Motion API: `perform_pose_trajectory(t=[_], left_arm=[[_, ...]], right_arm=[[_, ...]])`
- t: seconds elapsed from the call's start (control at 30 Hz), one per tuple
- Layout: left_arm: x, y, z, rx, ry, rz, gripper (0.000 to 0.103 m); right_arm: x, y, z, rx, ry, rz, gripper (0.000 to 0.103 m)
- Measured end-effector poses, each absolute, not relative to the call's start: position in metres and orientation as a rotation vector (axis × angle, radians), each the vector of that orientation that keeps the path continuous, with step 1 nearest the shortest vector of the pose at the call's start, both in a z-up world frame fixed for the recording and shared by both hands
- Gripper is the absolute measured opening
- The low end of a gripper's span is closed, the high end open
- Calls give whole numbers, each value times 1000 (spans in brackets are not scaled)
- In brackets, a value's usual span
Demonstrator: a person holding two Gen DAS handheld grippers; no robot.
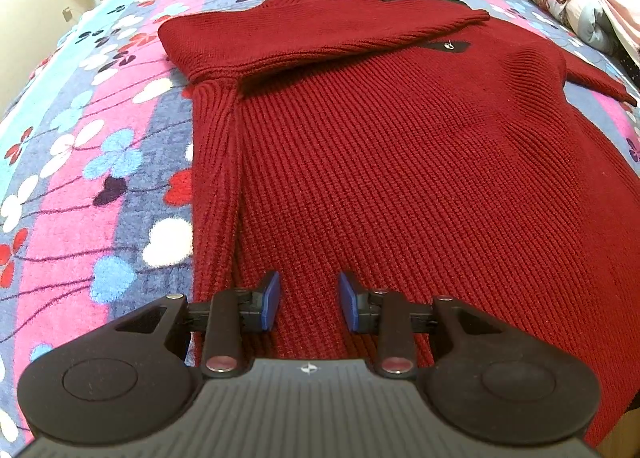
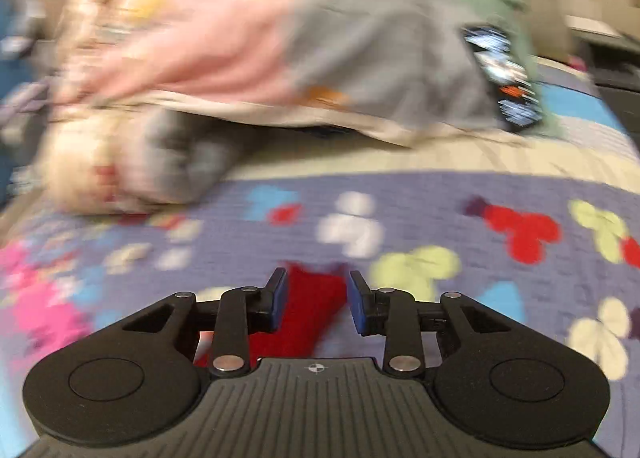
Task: Fold small clothes
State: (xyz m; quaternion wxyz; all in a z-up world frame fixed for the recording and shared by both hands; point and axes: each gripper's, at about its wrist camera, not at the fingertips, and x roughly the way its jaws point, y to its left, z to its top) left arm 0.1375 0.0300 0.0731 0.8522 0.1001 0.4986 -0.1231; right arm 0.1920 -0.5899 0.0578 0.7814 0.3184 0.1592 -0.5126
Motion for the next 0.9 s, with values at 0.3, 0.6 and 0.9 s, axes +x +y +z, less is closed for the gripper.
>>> perform_pose_trajectory(t=[0.3,0.6,0.9], left_arm=[[127,37,107,175,875,-168,38],[113,54,119,145,839,-126,39],[98,79,131,124,787,-126,39]], right_arm=[[217,-469,112,570,668,-173,65],[186,-405,32,218,1071,4,69],[118,-400,31,81,1111,75,59]])
